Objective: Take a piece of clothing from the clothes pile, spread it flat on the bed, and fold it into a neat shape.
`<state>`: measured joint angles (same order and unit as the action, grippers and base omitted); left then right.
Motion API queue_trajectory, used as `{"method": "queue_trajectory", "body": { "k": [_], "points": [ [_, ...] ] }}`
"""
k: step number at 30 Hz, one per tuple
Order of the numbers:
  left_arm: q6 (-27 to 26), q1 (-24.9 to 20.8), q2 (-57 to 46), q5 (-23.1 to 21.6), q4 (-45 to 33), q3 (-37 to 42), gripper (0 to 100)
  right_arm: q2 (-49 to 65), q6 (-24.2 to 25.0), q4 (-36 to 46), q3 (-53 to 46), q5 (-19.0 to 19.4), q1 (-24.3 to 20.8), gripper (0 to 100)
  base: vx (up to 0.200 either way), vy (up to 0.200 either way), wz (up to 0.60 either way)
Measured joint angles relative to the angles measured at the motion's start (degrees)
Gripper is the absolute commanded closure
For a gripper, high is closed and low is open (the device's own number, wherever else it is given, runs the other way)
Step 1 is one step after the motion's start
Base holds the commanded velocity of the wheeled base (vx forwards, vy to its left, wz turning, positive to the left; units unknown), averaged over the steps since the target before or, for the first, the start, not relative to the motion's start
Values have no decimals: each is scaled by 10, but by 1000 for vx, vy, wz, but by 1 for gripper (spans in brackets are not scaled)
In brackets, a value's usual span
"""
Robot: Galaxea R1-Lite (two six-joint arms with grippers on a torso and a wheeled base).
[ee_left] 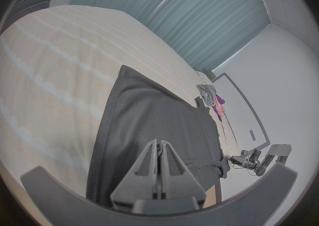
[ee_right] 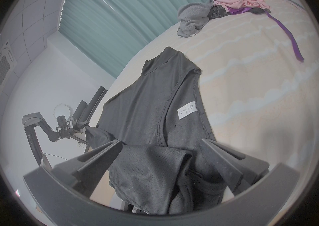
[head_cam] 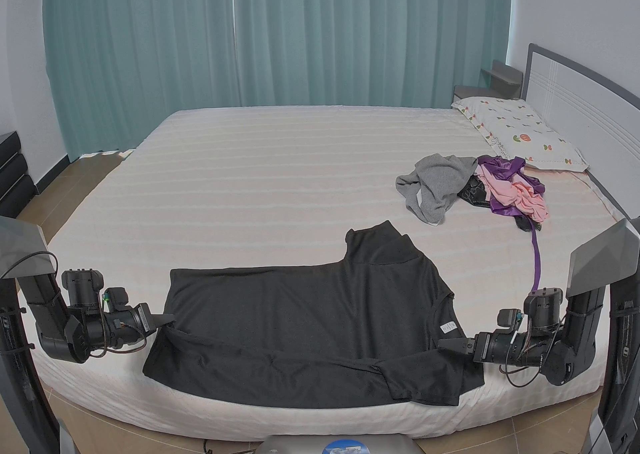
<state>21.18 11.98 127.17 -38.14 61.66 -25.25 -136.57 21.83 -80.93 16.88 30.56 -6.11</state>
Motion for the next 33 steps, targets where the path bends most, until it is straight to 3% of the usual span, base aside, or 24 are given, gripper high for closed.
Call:
{"method": "queue_trajectory", "body": {
  "k": [4, 5, 20, 33],
  "points": [
    [0, 0, 0, 0, 0, 0, 100, -10, -2, 0, 3, 0, -2, 0, 0, 0, 0],
    [0, 0, 0, 0, 0, 0, 100, -14, -5, 0, 3, 0, -3, 100, 0, 0, 0],
    [0, 3, -2, 1, 0, 10, 100, -15, -4, -64, -28, 2, 10, 100, 0, 0, 0],
    [0, 14, -40, 26, 0, 55, 100, 52, 18, -73, -73, 5, 10, 100, 0, 0, 0]
  ]
}}
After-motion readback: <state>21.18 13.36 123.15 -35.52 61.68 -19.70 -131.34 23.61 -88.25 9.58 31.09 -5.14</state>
